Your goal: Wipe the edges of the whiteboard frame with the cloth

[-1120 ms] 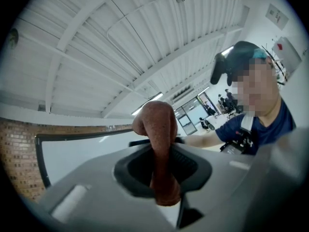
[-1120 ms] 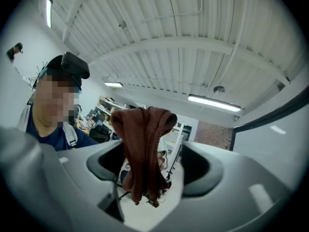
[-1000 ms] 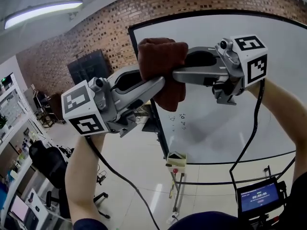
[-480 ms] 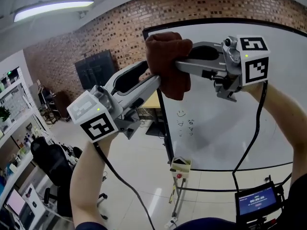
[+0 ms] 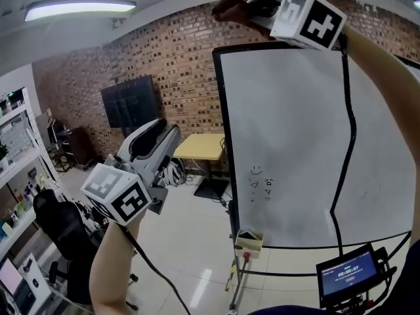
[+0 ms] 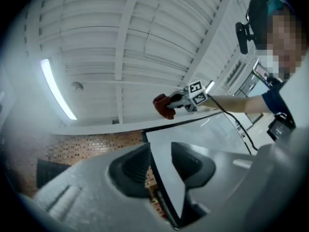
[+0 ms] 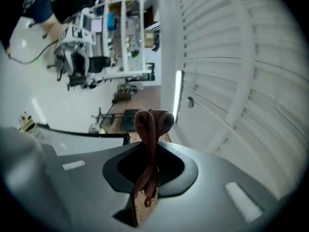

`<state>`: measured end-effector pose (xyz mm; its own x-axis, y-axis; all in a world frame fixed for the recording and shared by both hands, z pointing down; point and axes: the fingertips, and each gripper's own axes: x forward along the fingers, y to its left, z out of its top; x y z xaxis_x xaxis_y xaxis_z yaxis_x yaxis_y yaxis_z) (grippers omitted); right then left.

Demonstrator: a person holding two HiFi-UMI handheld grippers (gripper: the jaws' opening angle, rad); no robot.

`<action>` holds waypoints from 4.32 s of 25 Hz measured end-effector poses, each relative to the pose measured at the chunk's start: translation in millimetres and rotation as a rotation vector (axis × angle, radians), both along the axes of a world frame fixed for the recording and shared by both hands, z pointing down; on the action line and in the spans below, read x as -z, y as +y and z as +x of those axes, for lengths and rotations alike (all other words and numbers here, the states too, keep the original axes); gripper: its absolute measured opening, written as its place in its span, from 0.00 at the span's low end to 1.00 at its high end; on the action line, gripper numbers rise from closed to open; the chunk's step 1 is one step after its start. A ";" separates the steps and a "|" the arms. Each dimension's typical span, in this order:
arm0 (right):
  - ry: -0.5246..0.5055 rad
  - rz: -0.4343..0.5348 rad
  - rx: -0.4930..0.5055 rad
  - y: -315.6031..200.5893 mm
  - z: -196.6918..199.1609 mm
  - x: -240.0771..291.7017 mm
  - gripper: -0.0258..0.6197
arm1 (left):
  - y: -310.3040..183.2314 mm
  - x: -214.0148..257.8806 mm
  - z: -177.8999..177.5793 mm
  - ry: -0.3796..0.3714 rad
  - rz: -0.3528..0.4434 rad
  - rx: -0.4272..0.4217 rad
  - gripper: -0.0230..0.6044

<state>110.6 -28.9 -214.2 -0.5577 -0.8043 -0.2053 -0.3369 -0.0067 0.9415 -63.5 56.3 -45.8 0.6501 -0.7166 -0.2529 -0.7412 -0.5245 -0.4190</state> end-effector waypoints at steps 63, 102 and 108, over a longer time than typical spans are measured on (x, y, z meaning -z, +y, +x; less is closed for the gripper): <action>0.126 -0.247 -0.415 -72.2 275.6 -123.7 0.12 | -8.3 -87.6 229.2 -0.200 -0.048 -0.238 0.22; 0.099 -0.304 -0.706 -22.9 450.0 -161.2 0.12 | -13.8 -133.3 365.7 -0.198 -0.080 -0.615 0.22; 0.087 -0.310 -0.678 -14.8 526.2 -173.8 0.12 | 18.0 -137.9 434.4 -0.214 -0.068 -0.585 0.22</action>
